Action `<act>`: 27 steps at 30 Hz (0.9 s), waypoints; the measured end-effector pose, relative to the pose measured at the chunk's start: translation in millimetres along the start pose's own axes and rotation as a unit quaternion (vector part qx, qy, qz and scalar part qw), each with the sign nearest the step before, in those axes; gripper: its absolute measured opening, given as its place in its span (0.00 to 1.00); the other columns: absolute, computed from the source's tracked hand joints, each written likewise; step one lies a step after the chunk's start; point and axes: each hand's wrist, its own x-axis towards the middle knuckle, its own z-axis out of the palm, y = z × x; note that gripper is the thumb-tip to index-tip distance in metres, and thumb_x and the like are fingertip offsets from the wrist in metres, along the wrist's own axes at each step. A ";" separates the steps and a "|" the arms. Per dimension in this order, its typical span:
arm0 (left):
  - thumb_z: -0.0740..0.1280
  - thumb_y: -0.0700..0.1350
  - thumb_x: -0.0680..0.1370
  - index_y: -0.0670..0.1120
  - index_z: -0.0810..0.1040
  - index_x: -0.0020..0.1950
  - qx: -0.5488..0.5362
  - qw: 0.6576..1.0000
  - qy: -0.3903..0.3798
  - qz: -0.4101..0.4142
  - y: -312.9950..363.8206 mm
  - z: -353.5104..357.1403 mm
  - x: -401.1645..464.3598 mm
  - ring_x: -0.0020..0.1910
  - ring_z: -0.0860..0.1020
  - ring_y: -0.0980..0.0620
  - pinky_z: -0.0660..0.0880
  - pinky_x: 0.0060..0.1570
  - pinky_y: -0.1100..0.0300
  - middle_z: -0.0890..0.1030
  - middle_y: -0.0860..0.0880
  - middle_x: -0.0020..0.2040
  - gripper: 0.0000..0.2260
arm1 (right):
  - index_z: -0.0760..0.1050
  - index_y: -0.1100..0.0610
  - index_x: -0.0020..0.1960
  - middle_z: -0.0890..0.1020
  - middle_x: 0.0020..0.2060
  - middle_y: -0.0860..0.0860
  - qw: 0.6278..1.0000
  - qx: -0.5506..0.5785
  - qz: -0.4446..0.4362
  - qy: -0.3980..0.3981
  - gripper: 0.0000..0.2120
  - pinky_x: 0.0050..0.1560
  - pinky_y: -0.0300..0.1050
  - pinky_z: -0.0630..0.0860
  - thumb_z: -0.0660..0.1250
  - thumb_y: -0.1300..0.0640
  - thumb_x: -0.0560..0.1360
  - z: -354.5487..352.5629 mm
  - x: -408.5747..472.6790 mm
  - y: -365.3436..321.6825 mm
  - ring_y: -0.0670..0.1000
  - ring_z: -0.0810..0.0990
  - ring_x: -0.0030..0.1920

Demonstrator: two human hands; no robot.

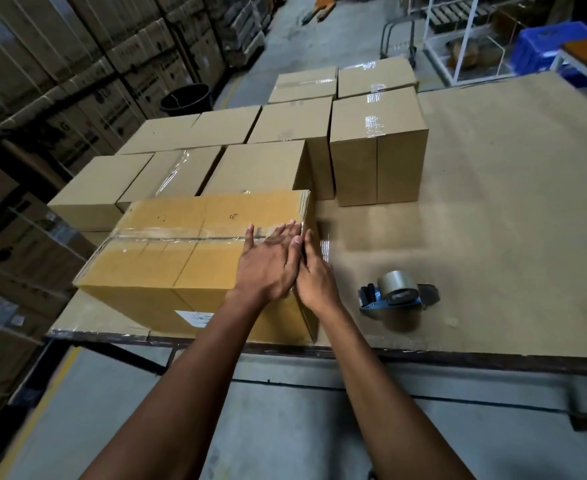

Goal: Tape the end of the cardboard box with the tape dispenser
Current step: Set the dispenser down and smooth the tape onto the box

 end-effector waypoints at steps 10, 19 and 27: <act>0.36 0.58 0.85 0.54 0.52 0.87 -0.035 0.999 -0.021 -0.008 -1.8 2.3 -2.9 0.85 0.51 0.57 0.37 0.83 0.41 0.57 0.55 0.86 0.30 | 0.61 0.47 0.84 0.67 0.81 0.52 0.998 -0.032 -0.027 0.054 0.28 0.80 0.55 0.65 0.55 0.39 0.86 -2.7 -11.4 -0.5 0.55 0.63 0.82; 0.37 0.57 0.86 0.56 0.51 0.86 -0.087 0.995 -0.050 -0.010 -8.3 -1.0 3.3 0.85 0.50 0.58 0.35 0.82 0.44 0.56 0.56 0.86 0.27 | 0.38 0.34 0.83 0.44 0.86 0.51 0.995 -0.077 0.003 -0.065 0.34 0.78 0.66 0.60 0.48 0.30 0.83 -16.0 9.9 3.6 0.59 0.52 0.85; 0.36 0.57 0.85 0.56 0.52 0.87 -0.090 0.995 -0.045 -0.013 -6.5 -2.7 1.2 0.85 0.51 0.58 0.38 0.83 0.42 0.57 0.56 0.86 0.30 | 0.50 0.46 0.86 0.62 0.83 0.52 0.995 0.038 -0.086 -0.020 0.27 0.77 0.44 0.67 0.53 0.48 0.89 -0.6 -43.5 12.5 0.54 0.68 0.79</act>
